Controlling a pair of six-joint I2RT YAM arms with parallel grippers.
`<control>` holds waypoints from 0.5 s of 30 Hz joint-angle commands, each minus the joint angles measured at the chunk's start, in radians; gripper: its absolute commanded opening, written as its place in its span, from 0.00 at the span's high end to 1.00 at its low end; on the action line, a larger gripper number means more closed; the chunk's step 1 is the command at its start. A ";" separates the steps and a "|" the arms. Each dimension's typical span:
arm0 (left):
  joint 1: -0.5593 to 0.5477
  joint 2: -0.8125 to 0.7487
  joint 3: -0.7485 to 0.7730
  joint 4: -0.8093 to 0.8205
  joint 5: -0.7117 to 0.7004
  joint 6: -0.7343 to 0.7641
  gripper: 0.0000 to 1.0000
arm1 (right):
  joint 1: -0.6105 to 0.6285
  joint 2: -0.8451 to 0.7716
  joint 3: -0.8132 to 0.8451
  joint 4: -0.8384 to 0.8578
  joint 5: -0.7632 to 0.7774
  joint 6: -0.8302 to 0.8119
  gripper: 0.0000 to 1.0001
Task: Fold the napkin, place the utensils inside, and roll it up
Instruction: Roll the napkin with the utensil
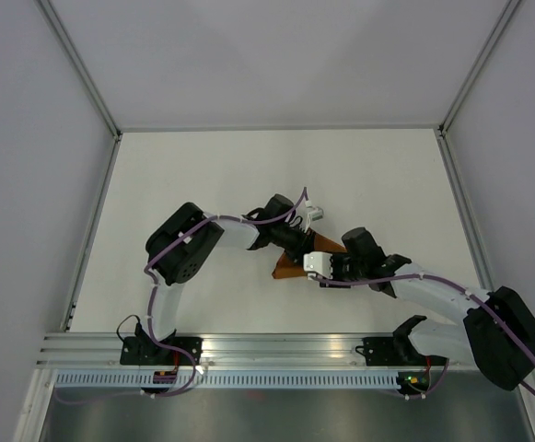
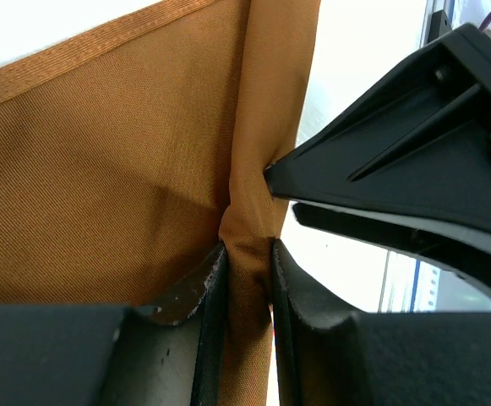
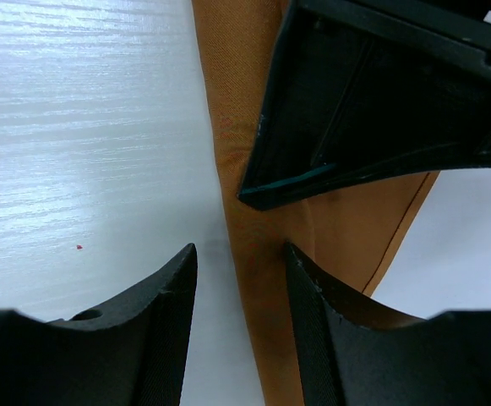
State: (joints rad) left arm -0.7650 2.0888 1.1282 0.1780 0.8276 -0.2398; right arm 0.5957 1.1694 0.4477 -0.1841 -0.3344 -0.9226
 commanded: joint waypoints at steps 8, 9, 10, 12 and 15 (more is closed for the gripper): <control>0.009 0.091 -0.019 -0.242 -0.047 0.045 0.91 | 0.030 0.067 -0.041 0.039 0.077 -0.071 0.62; 0.009 0.089 -0.018 -0.241 -0.036 0.046 0.88 | 0.030 0.068 -0.037 0.025 0.075 -0.071 0.66; 0.013 0.085 -0.016 -0.241 -0.028 0.051 0.86 | 0.030 0.069 -0.034 0.020 0.075 -0.073 0.77; 0.016 0.067 -0.018 -0.232 -0.002 0.053 0.78 | 0.030 0.073 -0.024 -0.008 0.078 -0.082 0.79; 0.038 0.021 -0.018 -0.221 -0.016 0.047 0.74 | 0.030 0.096 0.012 -0.078 0.068 -0.090 0.85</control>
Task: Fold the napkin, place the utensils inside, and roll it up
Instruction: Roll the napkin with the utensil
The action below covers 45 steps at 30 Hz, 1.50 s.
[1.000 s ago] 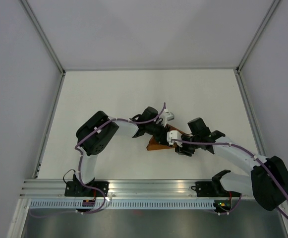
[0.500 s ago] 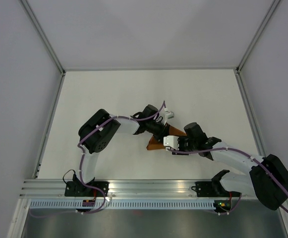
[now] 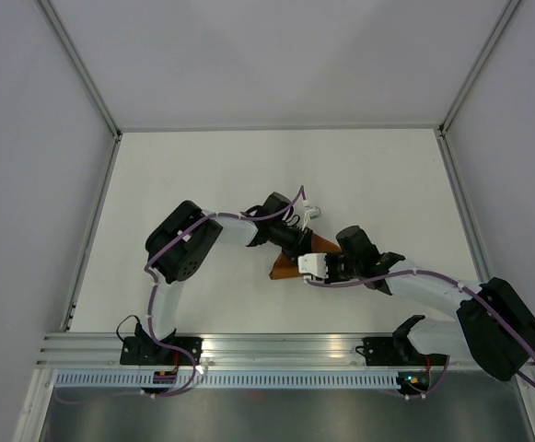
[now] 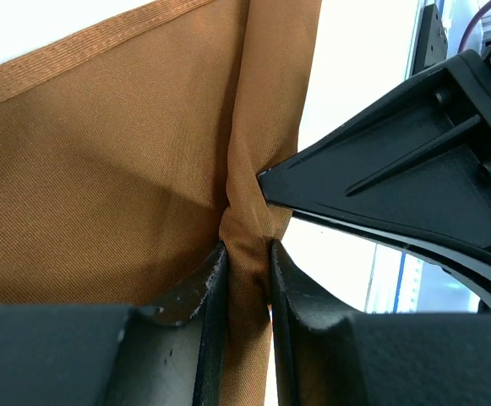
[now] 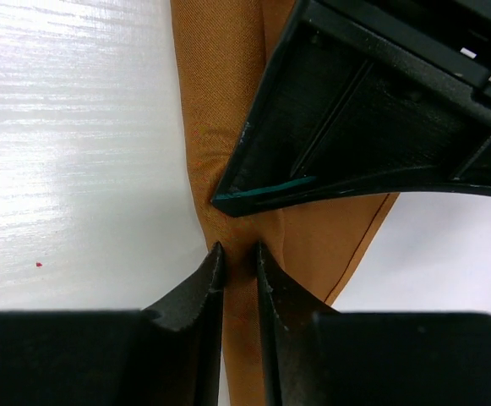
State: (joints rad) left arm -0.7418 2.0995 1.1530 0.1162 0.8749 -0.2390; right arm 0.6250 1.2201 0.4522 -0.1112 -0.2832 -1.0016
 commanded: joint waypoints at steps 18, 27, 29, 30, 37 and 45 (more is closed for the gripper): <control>0.065 -0.317 -0.099 -0.092 -0.390 0.027 0.58 | -0.001 0.191 0.193 -0.415 -0.105 0.001 0.94; 0.079 -0.631 -0.432 0.253 -0.767 -0.031 0.55 | -0.045 0.354 0.350 -0.525 -0.195 0.008 0.95; 0.075 -0.665 -0.496 0.322 -0.807 -0.026 0.56 | -0.068 0.415 0.405 -0.570 -0.218 0.003 0.95; 0.071 -0.700 -0.518 0.345 -0.826 -0.017 0.56 | -0.073 0.438 0.449 -0.587 -0.224 -0.005 0.96; -0.027 -0.823 -0.708 0.563 -1.017 0.101 0.55 | -0.145 0.665 0.640 -0.746 -0.280 -0.038 0.96; -0.267 -0.782 -0.722 0.643 -1.125 0.400 0.51 | -0.191 0.835 0.805 -0.841 -0.300 -0.037 0.96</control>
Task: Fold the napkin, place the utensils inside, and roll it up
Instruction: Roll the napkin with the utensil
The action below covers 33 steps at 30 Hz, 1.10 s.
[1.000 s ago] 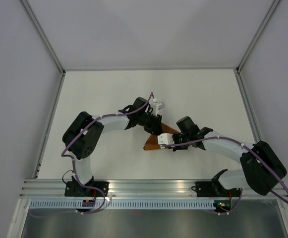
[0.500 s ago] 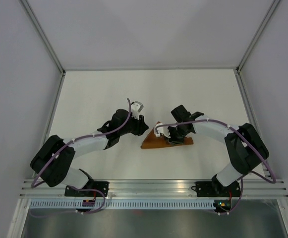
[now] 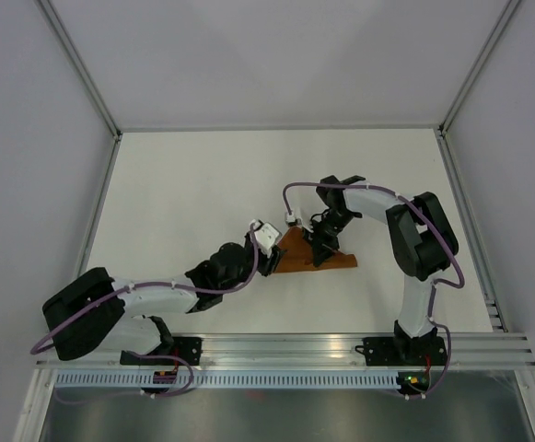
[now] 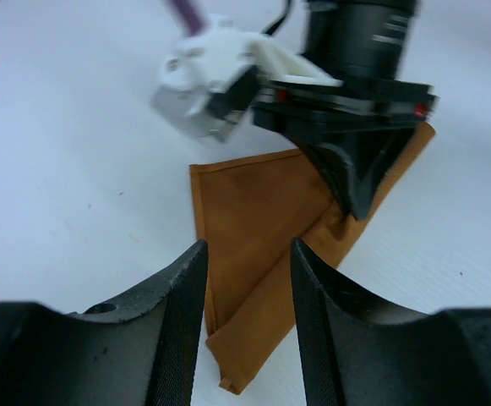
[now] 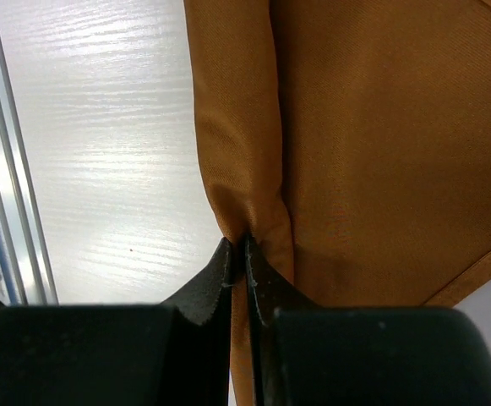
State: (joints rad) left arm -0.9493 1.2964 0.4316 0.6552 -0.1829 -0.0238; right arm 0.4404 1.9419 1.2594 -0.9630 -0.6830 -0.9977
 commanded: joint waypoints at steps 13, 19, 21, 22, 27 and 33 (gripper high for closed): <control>-0.255 0.362 0.157 0.081 -0.050 0.440 0.44 | -0.014 0.200 0.072 -0.005 0.112 -0.021 0.96; -0.256 0.461 0.188 0.119 -0.075 0.493 0.42 | -0.019 0.204 0.078 -0.011 0.115 -0.022 0.96; -0.255 0.478 0.199 0.129 -0.085 0.513 0.41 | -0.020 0.206 0.078 -0.013 0.117 -0.025 0.97; -0.255 0.495 0.203 0.127 -0.093 0.521 0.41 | -0.020 0.206 0.080 -0.013 0.117 -0.024 0.97; -0.255 0.529 0.225 0.135 -0.113 0.562 0.41 | -0.025 0.213 0.080 -0.017 0.115 -0.027 0.97; -0.240 0.549 0.256 0.057 -0.066 0.588 0.40 | -0.025 0.216 0.084 -0.022 0.117 -0.028 0.97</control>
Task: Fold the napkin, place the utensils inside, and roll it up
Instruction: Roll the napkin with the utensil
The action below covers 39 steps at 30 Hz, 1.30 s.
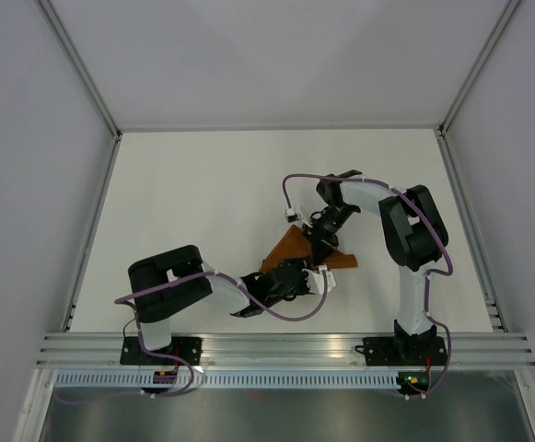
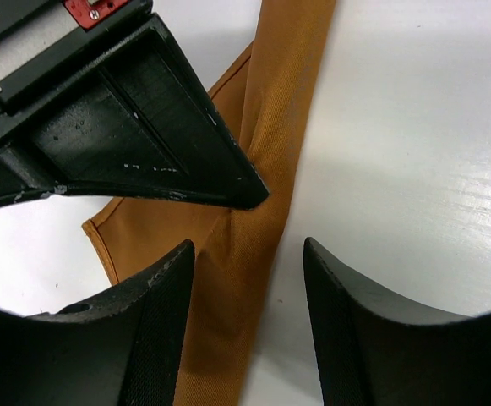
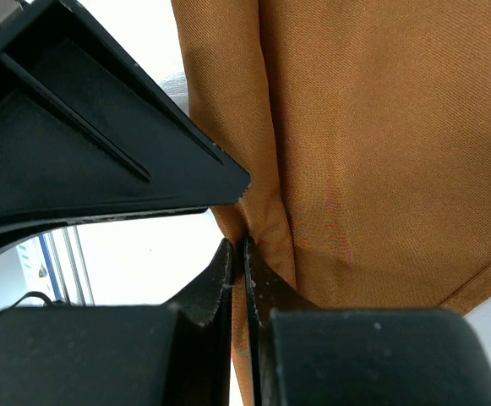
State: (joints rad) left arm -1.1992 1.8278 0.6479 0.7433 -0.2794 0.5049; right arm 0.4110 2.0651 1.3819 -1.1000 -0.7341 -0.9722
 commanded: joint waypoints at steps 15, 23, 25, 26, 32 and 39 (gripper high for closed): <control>0.085 0.057 0.125 -0.311 0.256 -0.040 0.71 | -0.001 0.099 -0.030 0.085 0.156 -0.068 0.98; 0.110 0.074 0.145 -0.381 0.381 -0.120 0.96 | -0.020 0.060 -0.034 0.081 0.133 -0.059 0.86; 0.124 0.079 0.160 -0.406 0.436 -0.141 0.98 | -0.031 0.023 -0.038 0.083 0.107 -0.051 0.73; 0.131 0.083 0.168 -0.423 0.483 -0.150 0.98 | -0.043 0.009 -0.040 0.083 0.099 -0.045 0.69; 0.187 0.093 0.208 -0.507 0.621 -0.206 0.98 | -0.106 -0.140 -0.056 0.113 0.042 0.007 0.55; 0.292 0.140 0.260 -0.579 0.871 -0.293 0.98 | -0.219 -0.383 -0.183 0.328 0.033 0.173 0.54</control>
State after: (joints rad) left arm -0.9394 1.8862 0.9054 0.3687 0.3992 0.3206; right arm 0.2310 1.8240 1.2533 -0.9070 -0.6956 -0.8650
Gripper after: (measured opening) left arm 0.314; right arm 0.462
